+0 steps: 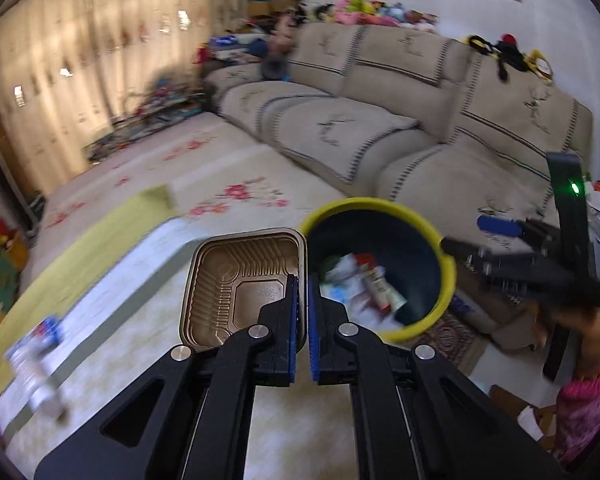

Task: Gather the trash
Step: 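Carry the brown tray over the bin and open the left gripper, then move both grippers back toward the table, then grasp the white pill bottle with the right gripper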

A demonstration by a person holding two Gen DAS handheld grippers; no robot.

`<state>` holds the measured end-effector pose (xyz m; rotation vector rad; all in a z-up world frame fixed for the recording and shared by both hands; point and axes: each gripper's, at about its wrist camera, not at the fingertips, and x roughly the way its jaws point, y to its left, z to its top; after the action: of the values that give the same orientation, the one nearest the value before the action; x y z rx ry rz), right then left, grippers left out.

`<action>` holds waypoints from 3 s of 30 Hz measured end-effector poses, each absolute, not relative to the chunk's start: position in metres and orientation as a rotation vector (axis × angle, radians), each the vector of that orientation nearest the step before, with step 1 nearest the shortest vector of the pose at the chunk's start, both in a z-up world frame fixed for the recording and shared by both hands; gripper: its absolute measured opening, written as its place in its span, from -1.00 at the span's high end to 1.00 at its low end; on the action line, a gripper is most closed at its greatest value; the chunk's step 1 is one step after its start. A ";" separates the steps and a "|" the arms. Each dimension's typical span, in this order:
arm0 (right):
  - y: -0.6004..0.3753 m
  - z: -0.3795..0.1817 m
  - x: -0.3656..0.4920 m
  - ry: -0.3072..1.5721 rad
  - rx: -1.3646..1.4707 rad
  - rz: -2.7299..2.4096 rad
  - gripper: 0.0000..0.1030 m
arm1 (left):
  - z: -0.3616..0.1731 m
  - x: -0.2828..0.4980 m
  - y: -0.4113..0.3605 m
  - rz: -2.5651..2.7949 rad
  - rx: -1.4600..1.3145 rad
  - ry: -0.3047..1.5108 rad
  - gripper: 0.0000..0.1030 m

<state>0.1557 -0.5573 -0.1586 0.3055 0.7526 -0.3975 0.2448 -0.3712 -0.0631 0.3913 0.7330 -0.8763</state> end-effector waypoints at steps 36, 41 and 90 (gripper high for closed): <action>-0.532 -0.158 0.160 0.764 0.277 -0.330 -0.64 | -0.011 0.205 -0.308 -0.729 0.226 0.552 -0.86; -0.482 -0.145 0.179 0.754 0.228 -0.234 -0.64 | -0.004 0.189 -0.213 -0.559 0.154 0.535 -0.91; -0.129 -0.168 0.425 0.944 -0.061 0.263 0.13 | -0.087 0.170 0.075 -0.072 -0.169 0.637 -0.91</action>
<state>0.4246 -0.1290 -0.1682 -0.0607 0.9436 0.2631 0.1698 0.0753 -0.0870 -0.1690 0.6373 -0.0718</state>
